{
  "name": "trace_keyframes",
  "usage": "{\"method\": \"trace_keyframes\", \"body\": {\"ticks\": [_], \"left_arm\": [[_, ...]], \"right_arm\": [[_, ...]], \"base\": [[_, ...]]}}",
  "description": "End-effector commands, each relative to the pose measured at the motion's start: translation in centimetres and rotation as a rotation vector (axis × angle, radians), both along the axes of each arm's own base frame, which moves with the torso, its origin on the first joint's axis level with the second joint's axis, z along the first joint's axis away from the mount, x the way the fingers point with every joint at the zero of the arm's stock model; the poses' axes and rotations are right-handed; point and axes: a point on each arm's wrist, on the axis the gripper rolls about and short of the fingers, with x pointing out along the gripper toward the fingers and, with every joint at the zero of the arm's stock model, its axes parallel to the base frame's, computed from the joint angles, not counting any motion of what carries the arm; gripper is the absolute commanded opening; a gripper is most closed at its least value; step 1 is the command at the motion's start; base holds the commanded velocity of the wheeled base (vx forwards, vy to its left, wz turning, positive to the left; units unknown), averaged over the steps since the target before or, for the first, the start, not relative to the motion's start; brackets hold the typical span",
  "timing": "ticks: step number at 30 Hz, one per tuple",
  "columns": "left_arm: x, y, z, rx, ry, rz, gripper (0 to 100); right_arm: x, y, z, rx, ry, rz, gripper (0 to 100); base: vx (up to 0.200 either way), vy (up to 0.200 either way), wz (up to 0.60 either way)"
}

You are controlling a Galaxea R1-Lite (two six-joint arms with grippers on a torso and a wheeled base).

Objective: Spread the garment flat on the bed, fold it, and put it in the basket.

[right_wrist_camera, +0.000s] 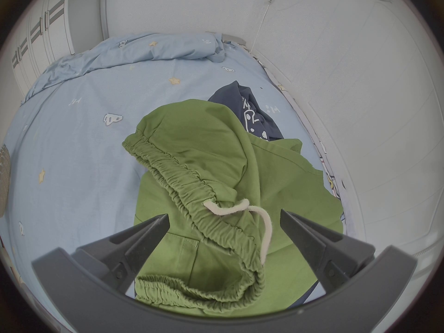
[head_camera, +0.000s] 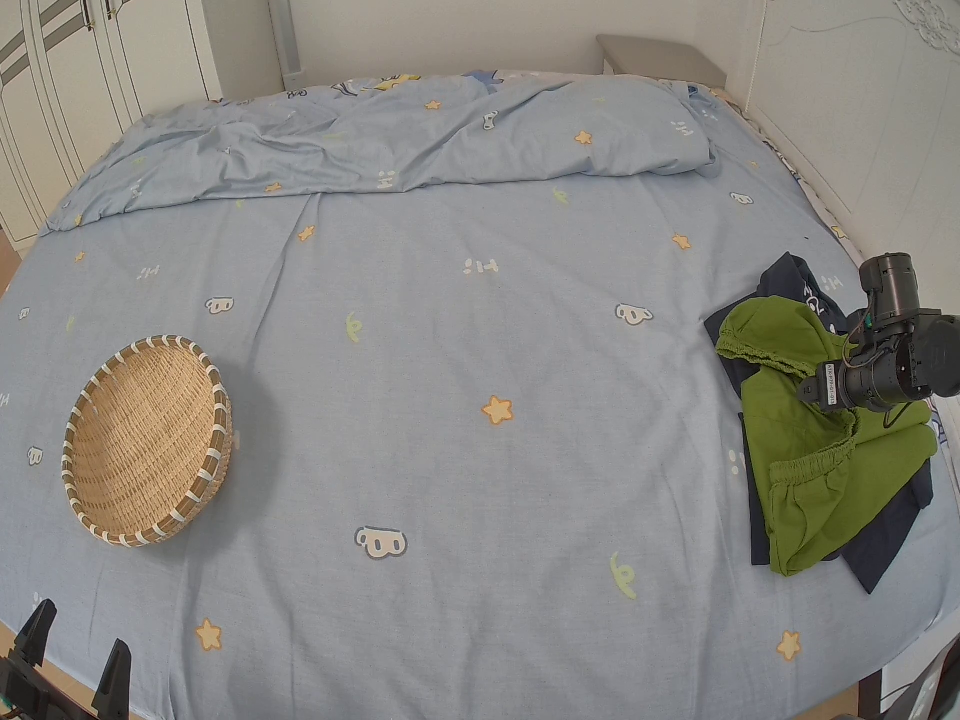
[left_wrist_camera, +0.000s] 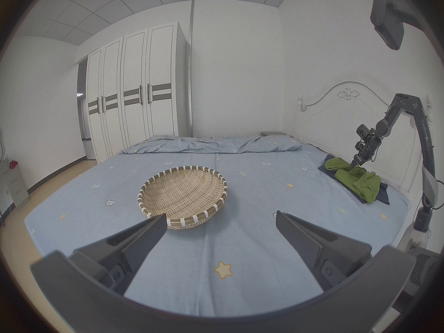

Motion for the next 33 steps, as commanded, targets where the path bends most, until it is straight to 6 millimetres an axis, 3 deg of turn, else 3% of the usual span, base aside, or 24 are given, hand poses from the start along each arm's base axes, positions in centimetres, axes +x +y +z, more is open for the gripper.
{"method": "trace_keyframes", "body": {"ticks": [1, 8, 9, 24, 29, 31, 32, 33], "left_arm": [[0.1, 0.0, -0.5, 0.000, 0.009, 0.000, 100], [0.1, 0.0, -0.5, 0.000, 0.009, 0.000, 100], [0.1, 0.0, -0.5, 0.000, 0.009, 0.000, 100], [0.1, 0.0, -0.5, 0.000, 0.009, 0.000, 100], [0.1, 0.0, -0.5, 0.000, 0.009, 0.000, 100], [0.1, 0.0, -0.5, 0.000, 0.009, 0.000, 100], [0.1, 0.0, -0.5, 0.000, 0.009, 0.000, 100], [0.1, 0.0, -0.5, 0.000, 0.009, 0.000, 100]], "right_arm": [[0.7, 0.0, -0.5, 0.001, 0.012, -0.005, 100], [1.6, -0.1, -1.0, -0.003, 0.017, -0.009, 100], [1.7, -0.1, -1.1, -0.002, 0.019, -0.010, 0], [3.0, -1.3, -0.3, 0.020, -0.014, -0.030, 0], [3.2, -0.6, 2.1, 0.093, -0.071, 0.028, 0], [2.4, 0.4, 4.8, 0.150, -0.090, 0.052, 0], [2.4, 0.4, 4.8, 0.150, -0.090, 0.052, 0], [1.5, 1.5, 7.1, 0.225, -0.085, 0.097, 0]], "base": [[0.000, 0.000, 0.00], [0.000, 0.000, 0.00], [0.000, 0.000, 0.00], [0.000, 0.000, 0.00], [0.000, 0.000, 0.00], [0.000, 0.000, 0.00], [0.000, 0.000, 0.00], [0.000, 0.000, 0.00]]}}
